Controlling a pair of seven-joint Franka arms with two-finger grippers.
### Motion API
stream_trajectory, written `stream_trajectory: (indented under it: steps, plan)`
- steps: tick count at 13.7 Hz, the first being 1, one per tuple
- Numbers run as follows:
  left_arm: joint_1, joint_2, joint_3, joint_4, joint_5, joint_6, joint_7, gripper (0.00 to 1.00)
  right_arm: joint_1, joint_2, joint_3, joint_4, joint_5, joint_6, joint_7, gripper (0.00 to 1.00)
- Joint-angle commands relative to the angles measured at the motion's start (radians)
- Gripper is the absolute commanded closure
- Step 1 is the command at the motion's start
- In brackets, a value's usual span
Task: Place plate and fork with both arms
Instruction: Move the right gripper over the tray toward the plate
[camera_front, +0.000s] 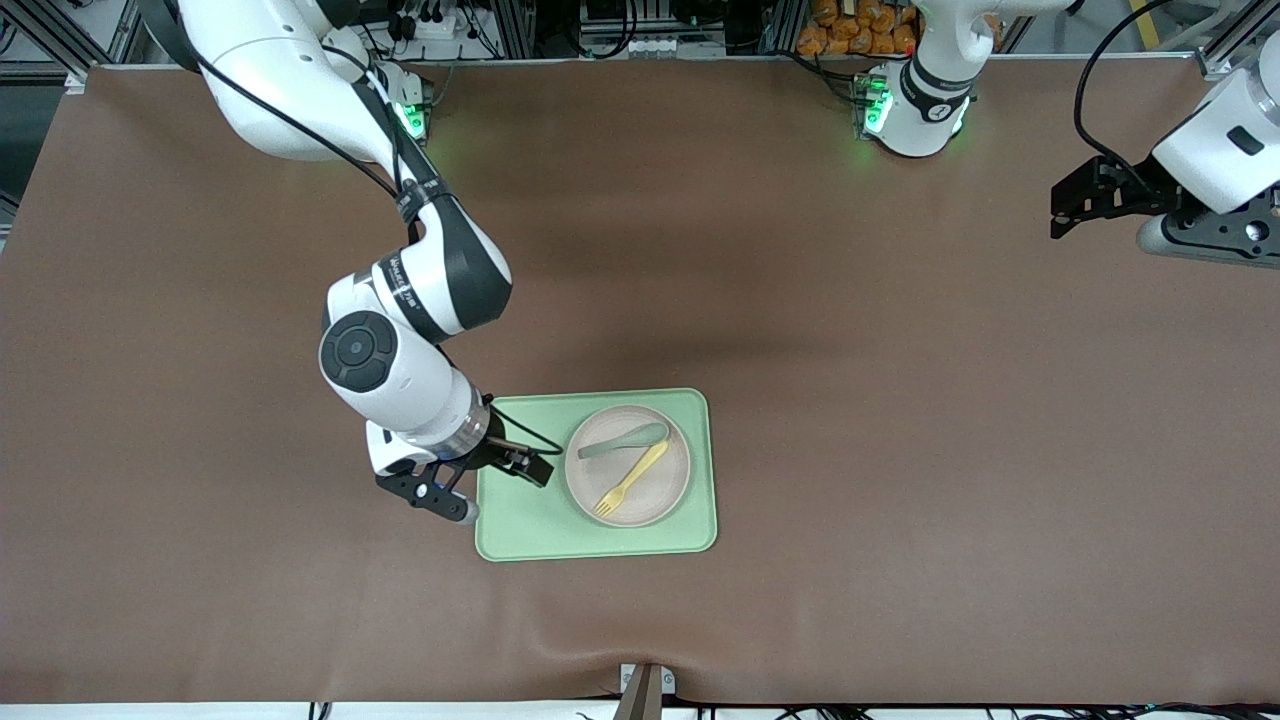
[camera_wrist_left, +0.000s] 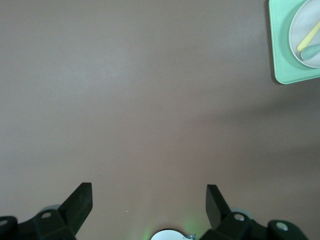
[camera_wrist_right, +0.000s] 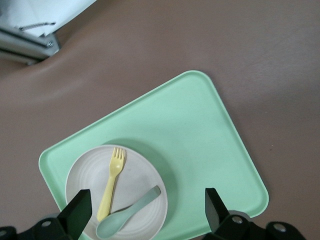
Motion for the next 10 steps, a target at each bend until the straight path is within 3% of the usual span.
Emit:
stream_trajectory:
  steps: [1,5,10]
  plan:
    - [0.004,0.005,0.000,0.012,-0.013,-0.008,-0.043,0.00,0.004,0.053,-0.010,0.050,-0.004,0.026,0.111,0.00]
    - [0.001,-0.007,-0.007,0.012,-0.016,-0.009,-0.097,0.00,0.059,0.123,-0.073,0.110,-0.004,0.040,0.326,0.00]
    - [-0.011,0.037,-0.007,0.007,-0.013,0.007,-0.085,0.00,0.082,0.203,-0.076,0.212,-0.003,0.039,0.518,0.00]
